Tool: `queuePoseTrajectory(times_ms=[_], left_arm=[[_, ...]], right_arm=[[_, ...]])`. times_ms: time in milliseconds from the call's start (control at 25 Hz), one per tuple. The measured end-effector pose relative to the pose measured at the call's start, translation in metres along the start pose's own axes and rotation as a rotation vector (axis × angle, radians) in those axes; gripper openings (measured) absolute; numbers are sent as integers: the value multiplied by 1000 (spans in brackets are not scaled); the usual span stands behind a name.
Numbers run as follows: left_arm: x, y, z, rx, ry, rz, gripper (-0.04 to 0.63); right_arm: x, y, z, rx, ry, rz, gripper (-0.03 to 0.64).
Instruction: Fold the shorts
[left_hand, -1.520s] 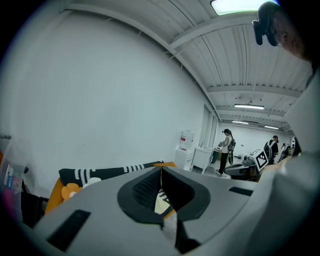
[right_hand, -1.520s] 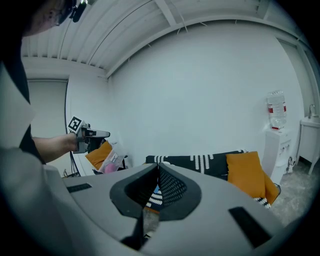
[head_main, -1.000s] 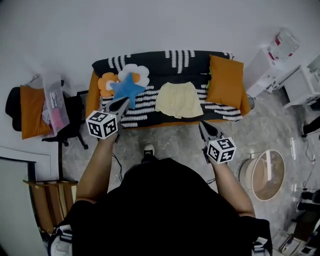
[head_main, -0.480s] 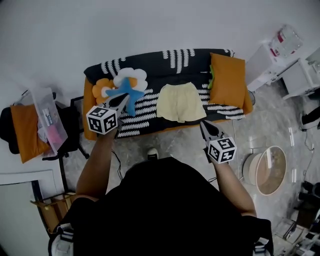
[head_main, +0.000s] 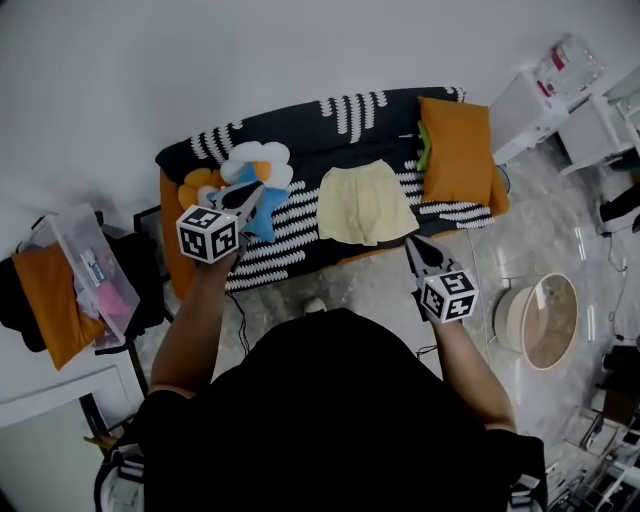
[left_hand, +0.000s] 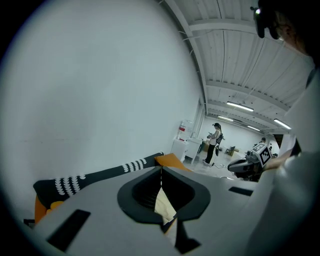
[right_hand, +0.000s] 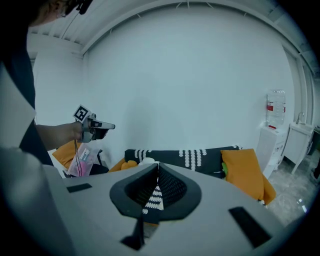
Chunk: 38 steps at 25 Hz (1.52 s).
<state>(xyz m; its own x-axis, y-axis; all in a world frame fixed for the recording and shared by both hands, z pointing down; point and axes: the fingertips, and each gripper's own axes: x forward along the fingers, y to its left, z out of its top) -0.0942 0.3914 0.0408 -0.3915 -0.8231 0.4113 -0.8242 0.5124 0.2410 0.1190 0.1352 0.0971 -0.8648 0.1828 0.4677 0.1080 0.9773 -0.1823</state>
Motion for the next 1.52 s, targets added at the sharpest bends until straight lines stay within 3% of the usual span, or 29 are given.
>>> queuePoseTrajectory(times_ms=[680,1080,1520], left_arm=[[8,44,8,-1,15,-23,21],[59,58,24,20,55,-4,21],[165,58,52,32,94,-23,23]], right_arm=[[37,14,12,-19,6,-20,8],[90,-37,15,21,13,10,8],[154,-131,55,22,21,51,8]])
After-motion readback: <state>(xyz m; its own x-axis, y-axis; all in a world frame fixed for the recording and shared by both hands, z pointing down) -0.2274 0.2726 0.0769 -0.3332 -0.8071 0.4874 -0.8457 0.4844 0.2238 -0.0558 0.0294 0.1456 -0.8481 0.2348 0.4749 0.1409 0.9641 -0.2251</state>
